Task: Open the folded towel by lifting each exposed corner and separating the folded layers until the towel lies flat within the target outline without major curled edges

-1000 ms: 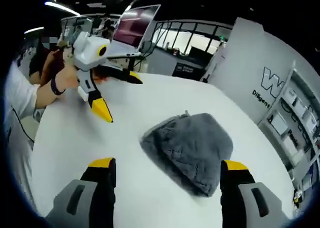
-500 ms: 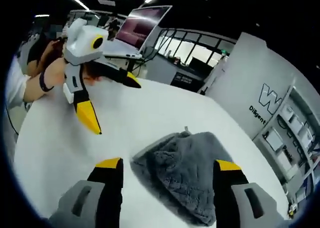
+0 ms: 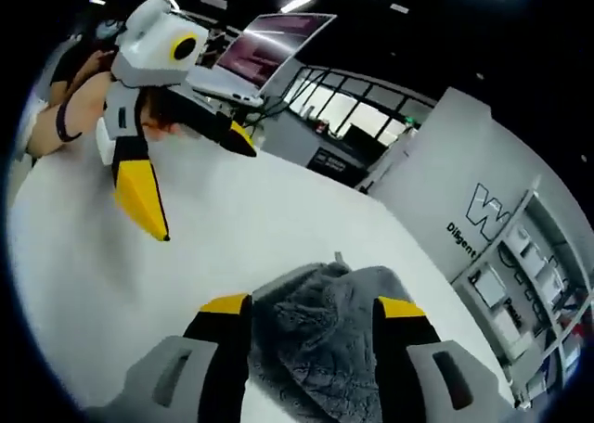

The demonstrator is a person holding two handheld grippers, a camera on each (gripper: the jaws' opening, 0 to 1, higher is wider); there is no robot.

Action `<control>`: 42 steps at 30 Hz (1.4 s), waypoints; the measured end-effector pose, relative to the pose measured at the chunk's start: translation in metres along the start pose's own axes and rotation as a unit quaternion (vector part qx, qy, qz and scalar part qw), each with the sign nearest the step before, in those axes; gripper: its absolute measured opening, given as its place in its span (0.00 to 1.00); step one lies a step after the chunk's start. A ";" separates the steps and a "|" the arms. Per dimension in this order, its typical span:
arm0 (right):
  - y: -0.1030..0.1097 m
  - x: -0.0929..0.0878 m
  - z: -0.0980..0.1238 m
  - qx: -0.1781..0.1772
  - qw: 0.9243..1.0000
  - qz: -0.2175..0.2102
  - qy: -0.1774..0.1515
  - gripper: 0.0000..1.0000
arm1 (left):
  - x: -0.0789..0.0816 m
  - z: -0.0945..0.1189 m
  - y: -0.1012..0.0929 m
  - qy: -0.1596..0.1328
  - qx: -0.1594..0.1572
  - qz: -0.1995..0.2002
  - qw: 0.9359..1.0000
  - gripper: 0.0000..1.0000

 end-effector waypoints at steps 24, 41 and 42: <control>0.011 -0.014 -0.011 -0.018 0.994 0.104 0.011 0.22 | 0.001 -0.002 -0.008 -0.002 -0.009 -0.002 1.000 0.96; 0.011 -0.012 -0.008 -0.028 0.990 0.135 -0.005 0.07 | -0.004 -0.009 -0.014 0.005 -0.006 -0.032 0.999 0.96; 0.010 -0.012 -0.008 -0.026 0.991 0.128 -0.008 0.07 | -0.005 -0.010 -0.015 0.006 -0.011 -0.027 1.000 0.96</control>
Point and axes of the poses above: the point that each gripper's makers call its tool centre point, and the gripper's own axes: z roughly backward along the fingers, y roughly to its left, x roughly out of its top, the point moved 3 cm from there along z, roughly backward along the fingers, and after that the axes turned 8 degrees about -z, right-handed, at the moved point
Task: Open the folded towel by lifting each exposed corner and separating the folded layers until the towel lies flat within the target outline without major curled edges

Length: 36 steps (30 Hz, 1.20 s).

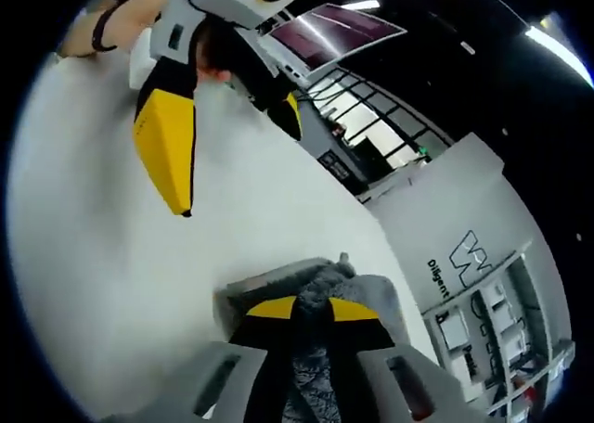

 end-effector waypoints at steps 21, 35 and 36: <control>-0.018 0.004 0.016 0.008 0.994 -0.098 -0.038 0.06 | -0.010 -0.007 -0.006 0.010 -0.024 0.011 1.000 0.97; -0.036 0.008 0.027 -0.008 0.993 -0.109 -0.053 0.06 | -0.014 -0.009 -0.011 0.015 -0.031 0.014 0.999 0.97; -0.038 0.008 0.027 -0.009 0.992 -0.110 -0.054 0.06 | -0.014 -0.009 -0.011 0.014 -0.031 0.013 0.999 0.97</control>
Point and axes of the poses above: the point that each gripper's makers call its tool centre point, and the gripper's own axes: z roughly backward along the fingers, y roughly to its left, x roughly out of its top, the point moved 3 cm from there along z, roughly backward along the fingers, and after that the axes turned 8 degrees about -z, right-handed, at the moved point
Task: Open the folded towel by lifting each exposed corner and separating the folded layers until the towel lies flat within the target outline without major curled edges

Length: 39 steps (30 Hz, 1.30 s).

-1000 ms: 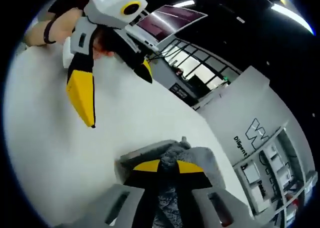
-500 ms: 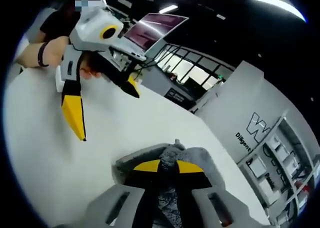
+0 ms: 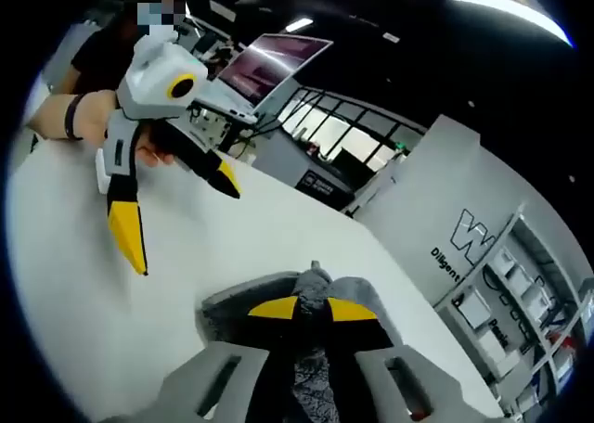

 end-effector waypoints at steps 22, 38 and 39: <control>-0.027 0.006 0.014 -0.031 0.999 -0.010 -0.016 0.06 | -0.001 0.000 0.000 0.001 -0.002 0.001 1.000 0.97; -0.049 0.007 0.025 -0.058 0.998 -0.025 -0.024 0.06 | -0.001 -0.001 -0.002 0.005 -0.006 -0.001 1.000 0.98; -0.051 0.007 0.025 -0.060 0.998 -0.026 -0.024 0.06 | -0.001 0.000 -0.002 0.005 -0.006 -0.001 1.000 0.98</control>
Point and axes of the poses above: the point that each gripper's makers call its tool centre point, and the gripper's own axes: z roughly backward along the fingers, y roughly to its left, x roughly out of its top, the point moved 3 cm from there along z, roughly backward along the fingers, and after that the axes turned 8 degrees about -z, right-handed, at the moved point
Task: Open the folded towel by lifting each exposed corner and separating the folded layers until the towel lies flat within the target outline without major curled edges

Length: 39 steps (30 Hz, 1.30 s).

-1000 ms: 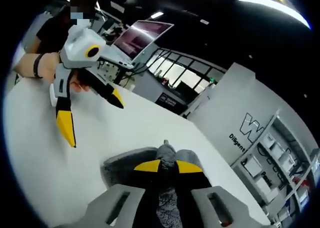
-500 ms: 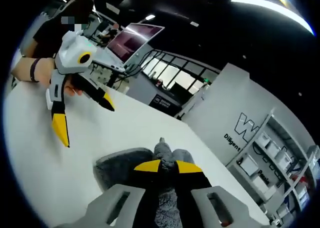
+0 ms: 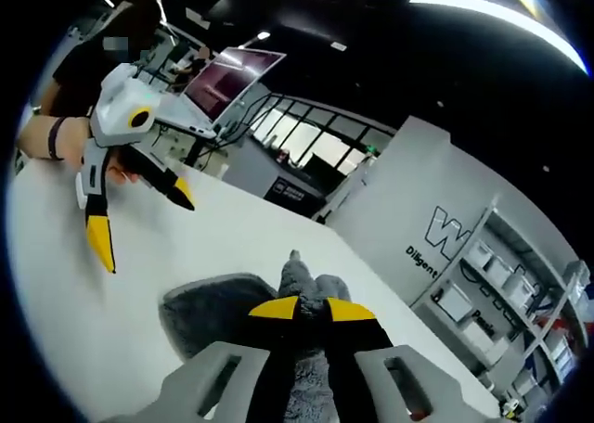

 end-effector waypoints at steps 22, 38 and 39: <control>-0.035 -0.004 0.010 -0.040 0.999 -0.022 -0.003 0.06 | -0.001 -0.001 -0.001 0.004 -0.001 -0.001 1.000 0.98; -0.059 -0.015 0.016 -0.073 0.996 -0.042 0.000 0.06 | -0.003 -0.002 -0.003 0.008 -0.003 -0.003 1.000 0.98; -0.060 -0.015 0.016 -0.075 0.996 -0.042 0.001 0.06 | -0.003 -0.002 -0.003 0.008 -0.003 -0.003 1.000 0.98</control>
Point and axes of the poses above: the point that each gripper's makers call its tool centre point, and the gripper's own axes: z roughly backward along the fingers, y roughly to its left, x roughly out of its top, the point moved 3 cm from there along z, roughly backward along the fingers, and after that the axes turned 8 degrees about -z, right-handed, at the moved point
